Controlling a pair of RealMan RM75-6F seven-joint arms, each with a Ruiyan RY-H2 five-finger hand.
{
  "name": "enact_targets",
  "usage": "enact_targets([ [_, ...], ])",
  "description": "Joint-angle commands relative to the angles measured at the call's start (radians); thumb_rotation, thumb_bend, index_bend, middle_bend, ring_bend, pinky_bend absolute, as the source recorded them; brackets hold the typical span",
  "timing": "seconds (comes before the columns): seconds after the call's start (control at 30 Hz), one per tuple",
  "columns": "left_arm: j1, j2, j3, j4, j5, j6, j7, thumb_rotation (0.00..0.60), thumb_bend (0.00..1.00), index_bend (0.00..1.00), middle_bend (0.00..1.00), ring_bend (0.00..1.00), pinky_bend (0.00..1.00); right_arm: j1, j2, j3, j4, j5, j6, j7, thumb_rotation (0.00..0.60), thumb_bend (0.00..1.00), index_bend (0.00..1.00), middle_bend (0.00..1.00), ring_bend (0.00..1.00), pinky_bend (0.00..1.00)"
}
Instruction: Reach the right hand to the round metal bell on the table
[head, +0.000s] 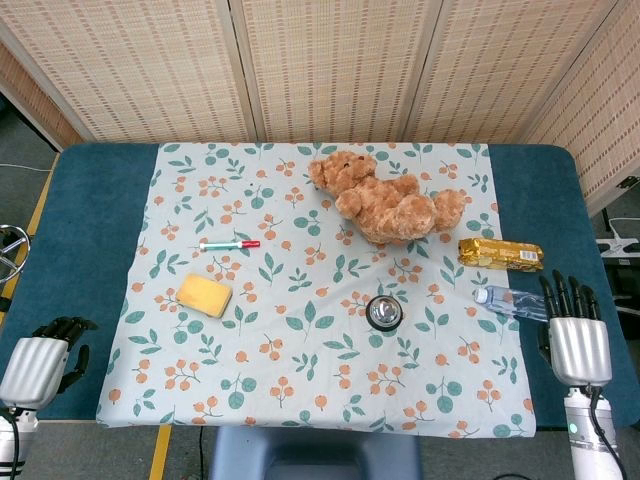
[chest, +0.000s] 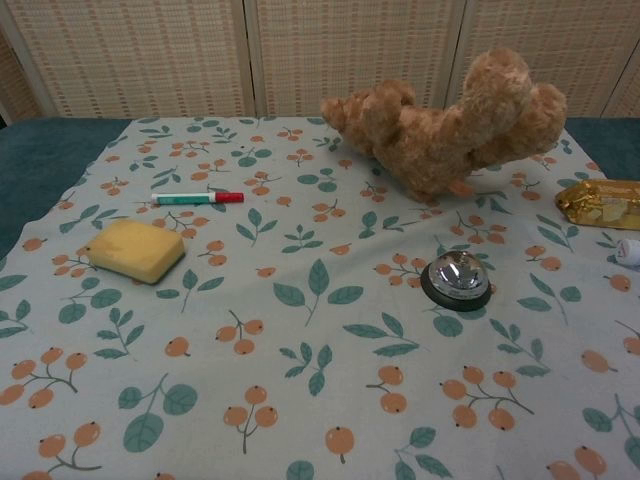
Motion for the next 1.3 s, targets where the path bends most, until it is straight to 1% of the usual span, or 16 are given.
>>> enact_targets([
  [0.03,0.0,0.001,0.001,-0.003,0.002,0.0,0.004,0.6,0.59,0.35,0.35,0.3,0.49,-0.011,0.017,-0.009,-0.014,0.0,-0.046,0.007,0.6,0.52,0.0,0.0,0.0,0.11],
  [0.17,0.0,0.003,0.002,-0.011,0.004,0.0,0.009,0.6,0.59,0.35,0.35,0.3,0.49,-0.005,0.022,-0.031,0.003,-0.06,-0.072,0.04,0.6,0.53,0.0,0.0,0.0,0.11],
  [0.2,0.0,0.004,0.002,-0.011,0.005,0.0,0.006,0.6,0.59,0.35,0.35,0.3,0.49,0.0,0.024,-0.045,0.015,-0.103,-0.079,0.078,0.6,0.56,0.0,0.0,0.0,0.11],
  [0.3,-0.001,0.002,-0.002,-0.004,-0.002,-0.002,0.002,0.6,0.59,0.35,0.35,0.3,0.49,0.024,0.009,-0.073,0.084,-0.232,-0.081,0.194,0.6,0.7,0.0,0.0,0.0,0.1],
  [0.37,-0.001,0.004,-0.001,-0.005,-0.008,-0.008,-0.004,0.6,0.59,0.35,0.35,0.3,0.49,0.042,-0.02,-0.076,0.142,-0.29,-0.078,0.24,0.6,0.73,0.0,0.0,0.0,0.09],
  [0.43,0.0,0.008,0.0,-0.011,-0.009,-0.009,-0.005,0.6,0.59,0.35,0.35,0.3,0.49,0.077,-0.057,-0.069,0.195,-0.326,-0.106,0.288,0.6,0.74,0.0,0.0,0.0,0.08],
  [0.53,0.001,0.007,0.0,-0.013,0.0,0.0,0.005,0.6,0.59,0.35,0.35,0.3,0.49,0.143,-0.112,-0.044,0.259,-0.342,-0.179,0.361,0.6,0.74,0.0,0.0,0.0,0.07],
  [0.7,-0.003,0.005,0.002,-0.013,-0.006,-0.015,0.012,0.6,0.59,0.35,0.36,0.3,0.49,0.265,-0.206,0.003,0.369,-0.32,-0.345,0.443,0.6,0.74,0.0,0.0,0.0,0.04],
  [0.9,-0.004,0.008,0.003,-0.017,-0.003,-0.015,0.011,0.6,0.59,0.35,0.36,0.3,0.49,0.37,-0.327,0.026,0.501,-0.314,-0.465,0.512,0.6,0.74,0.0,0.0,0.0,0.04],
  [1.1,-0.006,0.009,0.004,-0.016,-0.002,-0.019,0.005,0.6,0.59,0.35,0.36,0.3,0.49,0.437,-0.409,0.033,0.562,-0.317,-0.52,0.566,0.6,0.74,0.0,0.0,0.0,0.04],
  [1.3,-0.003,0.012,0.006,-0.018,0.004,-0.012,-0.002,0.6,0.59,0.35,0.36,0.3,0.49,0.464,-0.453,0.022,0.577,-0.318,-0.535,0.591,0.6,0.74,0.0,0.0,0.0,0.04],
])
